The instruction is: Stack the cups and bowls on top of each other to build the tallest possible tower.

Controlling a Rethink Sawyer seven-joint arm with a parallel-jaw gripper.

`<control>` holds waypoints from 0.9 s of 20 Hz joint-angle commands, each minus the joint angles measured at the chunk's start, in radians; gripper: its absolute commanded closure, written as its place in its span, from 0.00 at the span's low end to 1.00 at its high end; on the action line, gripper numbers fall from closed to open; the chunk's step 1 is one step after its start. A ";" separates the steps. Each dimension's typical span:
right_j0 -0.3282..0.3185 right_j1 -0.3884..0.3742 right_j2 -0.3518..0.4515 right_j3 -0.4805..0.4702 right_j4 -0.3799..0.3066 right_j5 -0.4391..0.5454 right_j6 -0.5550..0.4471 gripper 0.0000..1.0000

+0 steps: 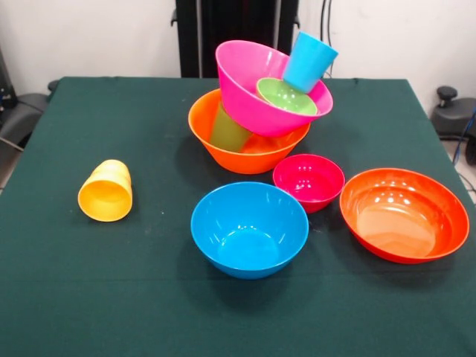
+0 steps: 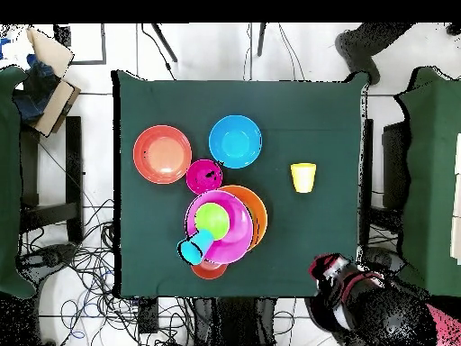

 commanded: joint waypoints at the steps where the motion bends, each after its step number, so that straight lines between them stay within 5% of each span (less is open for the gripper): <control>1: 0.093 0.261 0.082 -0.273 -0.195 0.133 -0.208 0.00; 7: 0.176 0.465 0.050 -0.465 -0.289 0.162 -0.206 0.00; 18: 0.284 0.661 0.018 -0.785 -0.338 0.300 -0.219 0.00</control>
